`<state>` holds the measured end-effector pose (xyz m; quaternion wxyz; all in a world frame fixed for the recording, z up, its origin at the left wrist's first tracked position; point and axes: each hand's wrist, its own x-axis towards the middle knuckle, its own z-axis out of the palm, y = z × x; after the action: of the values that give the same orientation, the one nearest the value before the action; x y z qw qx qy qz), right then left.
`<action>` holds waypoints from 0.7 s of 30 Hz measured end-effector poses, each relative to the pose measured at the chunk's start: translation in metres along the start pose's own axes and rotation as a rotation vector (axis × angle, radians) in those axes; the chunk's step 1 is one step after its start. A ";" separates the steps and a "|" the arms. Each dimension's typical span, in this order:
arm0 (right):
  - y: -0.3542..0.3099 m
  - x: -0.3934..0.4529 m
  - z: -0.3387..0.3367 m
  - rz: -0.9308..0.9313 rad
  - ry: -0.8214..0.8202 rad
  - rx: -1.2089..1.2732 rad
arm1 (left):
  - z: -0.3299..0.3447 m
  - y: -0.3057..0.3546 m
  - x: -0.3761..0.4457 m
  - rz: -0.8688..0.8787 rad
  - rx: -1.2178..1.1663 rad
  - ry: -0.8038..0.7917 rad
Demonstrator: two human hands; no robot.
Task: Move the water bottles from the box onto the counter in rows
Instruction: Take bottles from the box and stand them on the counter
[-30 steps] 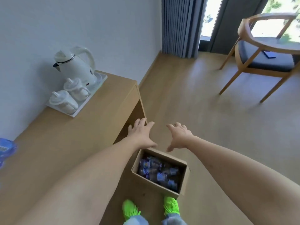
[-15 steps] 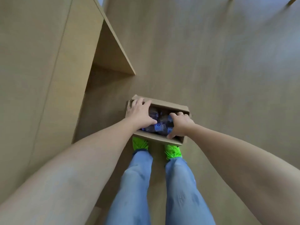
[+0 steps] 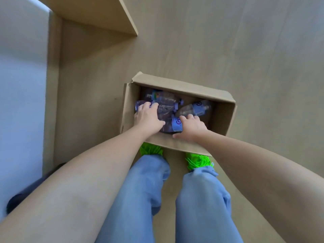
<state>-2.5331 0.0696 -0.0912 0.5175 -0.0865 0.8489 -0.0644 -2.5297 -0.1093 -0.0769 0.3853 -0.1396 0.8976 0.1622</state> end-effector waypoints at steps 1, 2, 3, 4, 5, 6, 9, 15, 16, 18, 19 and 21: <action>0.000 0.014 0.009 -0.009 0.009 -0.022 | 0.009 -0.004 0.012 0.005 -0.004 0.013; 0.000 0.027 0.017 -0.022 0.016 -0.047 | 0.017 -0.008 0.022 0.013 0.003 0.029; -0.001 0.039 0.026 -0.037 0.017 -0.073 | 0.025 -0.012 0.032 0.026 0.019 0.042; -0.003 0.051 0.034 -0.053 0.011 -0.097 | 0.032 -0.016 0.041 0.039 0.038 0.050; -0.004 0.063 0.041 -0.066 0.001 -0.116 | 0.039 -0.020 0.050 0.051 0.057 0.056; -0.005 0.073 0.048 -0.071 -0.002 -0.131 | 0.045 -0.023 0.059 0.058 0.075 0.059; -0.006 0.095 0.060 -0.077 -0.006 -0.225 | 0.055 -0.028 0.083 0.052 0.128 0.022; -0.007 0.115 0.069 -0.188 0.044 -0.383 | 0.066 -0.028 0.112 0.095 0.257 -0.008; -0.009 0.117 0.068 -0.187 0.034 -0.382 | 0.067 -0.027 0.113 0.095 0.274 0.002; -0.010 0.118 0.064 -0.170 0.011 -0.357 | 0.063 -0.023 0.115 0.106 0.309 0.014; -0.010 0.116 0.061 -0.157 0.002 -0.336 | 0.059 -0.023 0.114 0.112 0.302 0.015; -0.006 0.107 0.056 -0.135 -0.004 -0.295 | 0.049 -0.022 0.107 0.104 0.228 0.008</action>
<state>-2.5314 0.0395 -0.2086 0.4954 -0.2183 0.8404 0.0266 -2.5611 -0.1229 -0.1911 0.3863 -0.0489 0.9178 0.0783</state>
